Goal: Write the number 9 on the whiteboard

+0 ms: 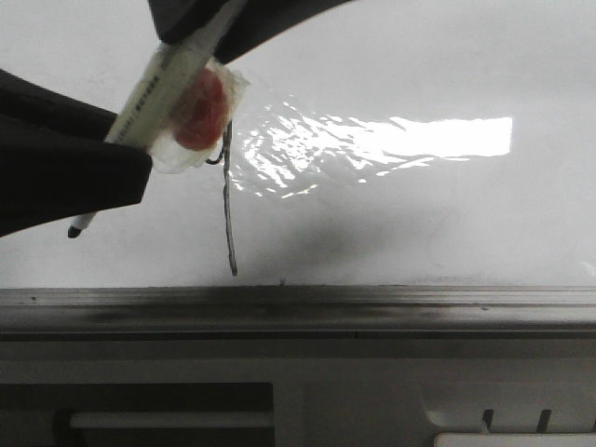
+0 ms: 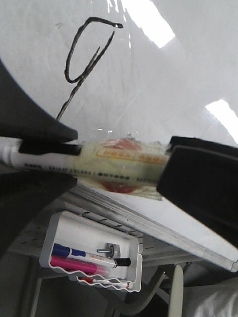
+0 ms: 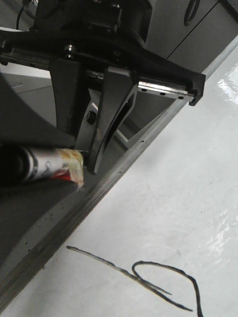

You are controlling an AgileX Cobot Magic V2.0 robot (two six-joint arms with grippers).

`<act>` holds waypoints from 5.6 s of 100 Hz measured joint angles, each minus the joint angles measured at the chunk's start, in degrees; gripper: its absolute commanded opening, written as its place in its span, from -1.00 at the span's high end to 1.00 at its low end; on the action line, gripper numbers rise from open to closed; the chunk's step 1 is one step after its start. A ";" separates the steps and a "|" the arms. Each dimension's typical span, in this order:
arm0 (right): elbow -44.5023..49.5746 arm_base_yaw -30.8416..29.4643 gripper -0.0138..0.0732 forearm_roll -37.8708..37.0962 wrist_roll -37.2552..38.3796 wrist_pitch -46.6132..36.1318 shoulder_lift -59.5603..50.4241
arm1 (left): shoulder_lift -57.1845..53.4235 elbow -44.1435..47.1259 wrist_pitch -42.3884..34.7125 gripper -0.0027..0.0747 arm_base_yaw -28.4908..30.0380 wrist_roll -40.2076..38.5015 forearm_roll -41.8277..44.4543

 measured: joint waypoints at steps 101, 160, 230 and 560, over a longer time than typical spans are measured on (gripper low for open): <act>0.00 0.00 -0.40 0.00 0.00 3.14 0.10 | 6.83 -0.19 5.60 0.98 0.03 -4.62 -58.92; 0.00 0.00 -0.40 0.00 0.00 4.10 0.10 | 7.30 -0.25 7.35 0.09 0.03 -6.18 -59.22; 0.00 0.00 0.38 -2.67 0.00 4.21 0.10 | -2.23 -0.20 9.41 -0.21 0.02 -6.63 -58.98; 44.69 3.59 0.85 -12.83 0.00 -22.24 -40.87 | -53.84 15.67 41.83 0.98 48.29 -6.03 -25.89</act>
